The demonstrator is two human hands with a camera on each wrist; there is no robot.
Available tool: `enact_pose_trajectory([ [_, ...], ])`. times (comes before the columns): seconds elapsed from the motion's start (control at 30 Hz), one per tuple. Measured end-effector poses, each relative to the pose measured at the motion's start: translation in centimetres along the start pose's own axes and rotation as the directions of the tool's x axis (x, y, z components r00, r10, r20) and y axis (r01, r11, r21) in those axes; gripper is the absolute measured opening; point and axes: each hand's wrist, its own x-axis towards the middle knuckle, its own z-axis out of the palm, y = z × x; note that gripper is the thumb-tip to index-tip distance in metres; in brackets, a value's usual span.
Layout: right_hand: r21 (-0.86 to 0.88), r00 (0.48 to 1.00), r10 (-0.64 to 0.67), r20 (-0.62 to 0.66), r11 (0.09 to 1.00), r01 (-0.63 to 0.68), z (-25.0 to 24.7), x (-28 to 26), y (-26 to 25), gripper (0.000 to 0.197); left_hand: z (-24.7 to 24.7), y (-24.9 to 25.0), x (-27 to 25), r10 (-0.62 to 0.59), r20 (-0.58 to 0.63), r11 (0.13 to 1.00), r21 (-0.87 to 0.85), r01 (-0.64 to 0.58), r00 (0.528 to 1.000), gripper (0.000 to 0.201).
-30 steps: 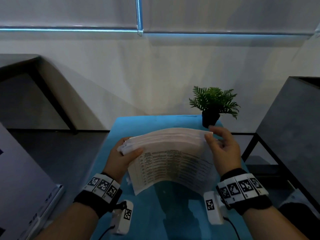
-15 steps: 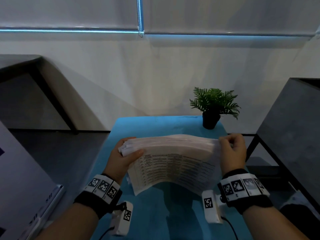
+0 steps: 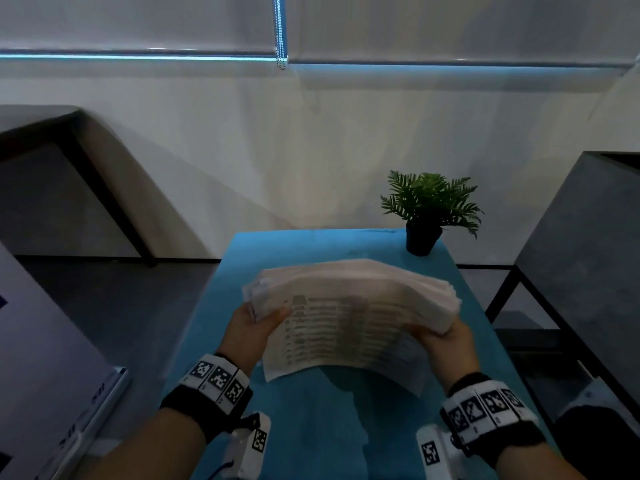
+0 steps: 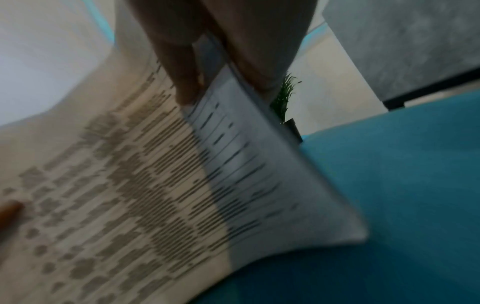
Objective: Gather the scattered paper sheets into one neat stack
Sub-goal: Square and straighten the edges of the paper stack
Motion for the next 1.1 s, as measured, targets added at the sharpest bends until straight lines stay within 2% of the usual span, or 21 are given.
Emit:
enact_pose_trajectory([
  [0.1, 0.087, 0.999, -0.037, -0.039, 0.995, 0.04, 0.4, 0.4, -0.2, 0.042, 0.7, 1.2, -0.2, 0.051, -0.026, 0.998, -0.045, -0.053, 0.998, 0.064],
  [0.17, 0.083, 0.997, -0.054, -0.058, 0.995, 0.059, 0.4, 0.5, 0.3, 0.055, 0.6, 1.9, -0.3, 0.117, -0.05, 0.991, -0.055, -0.12, 0.992, 0.07],
  [0.23, 0.06, 0.996, -0.064, -0.068, 0.996, 0.068, 0.4, 0.5, 0.1, 0.061, 0.8, 2.6, -0.2, 0.136, -0.087, 0.984, -0.105, -0.144, 0.987, 0.061],
  [0.3, 0.088, 0.997, -0.065, -0.045, 0.994, 0.068, 0.4, 0.7, -0.3, 0.056, 1.4, 3.4, 0.2, 0.116, -0.13, 0.977, -0.166, -0.137, 0.985, 0.047],
  [0.4, 0.122, 0.997, -0.058, -0.045, 0.99, 0.063, 0.6, 0.7, -0.4, 0.053, 2.2, 4.6, 0.9, 0.141, -0.209, 0.971, -0.163, -0.176, 0.968, 0.011],
  [0.47, 0.119, 0.998, -0.055, -0.041, 0.991, 0.06, 0.6, 0.8, -0.2, 0.053, 2.6, 4.8, 1.2, 0.143, -0.242, 0.98, -0.102, -0.172, 0.96, 0.016],
  [0.57, 0.137, 0.998, -0.045, -0.032, 0.989, 0.049, 0.4, 0.8, 0.1, 0.053, 2.8, 4.9, 1.6, 0.12, -0.297, 0.975, -0.146, -0.169, 0.947, 0.025],
  [0.63, 0.149, 0.999, -0.034, -0.028, 0.988, 0.037, 0.4, 0.8, 0.2, 0.053, 2.5, 4.7, 2.1, 0.096, -0.326, 0.969, -0.184, -0.163, 0.94, 0.021],
  [0.8, 0.139, 0.999, -0.02, 0.05, 0.99, 0.012, 0.2, 1.0, 1.0, 0.053, 2.2, 4.3, 2.4, 0.095, -0.263, 0.979, -0.149, -0.138, 0.96, 0.017],
  [0.87, 0.154, 0.995, -0.002, 0.097, 0.988, -0.013, -0.1, 1.1, 1.4, 0.062, 1.8, 4.0, 2.0, 0.083, -0.205, 0.963, -0.234, -0.131, 0.975, 0.01],
  [0.9, 0.16, 0.994, 0.005, 0.108, 0.987, -0.022, -0.3, 1.1, 1.7, 0.072, 1.3, 3.5, 1.8, 0.091, -0.149, 0.952, -0.276, -0.13, 0.985, 0.013],
  [0.93, 0.167, 0.994, 0.016, 0.109, 0.985, -0.035, -0.5, 1.2, 1.8, 0.082, 0.7, 2.7, 1.6, 0.118, -0.094, 0.95, -0.28, -0.14, 0.989, 0.037],
  [1.0, 0.189, 0.993, 0.034, 0.111, 0.981, -0.055, -0.7, 1.3, 1.8, 0.088, -0.3, 0.8, 0.8, 0.189, 0.026, 0.972, -0.144, -0.183, 0.982, 0.084],
  [1.03, 0.194, 0.992, 0.047, 0.12, 0.978, -0.07, -0.7, 1.4, 1.8, 0.09, -0.4, 0.1, 0.3, 0.181, 0.066, 0.982, -0.067, -0.177, 0.981, 0.09],
  [1.1, 0.202, 0.987, 0.085, 0.135, 0.973, -0.111, -0.4, 1.5, 1.4, 0.083, -0.3, -1.0, -0.3, 0.141, 0.074, 0.99, 0.009, -0.142, 0.987, 0.075],
])
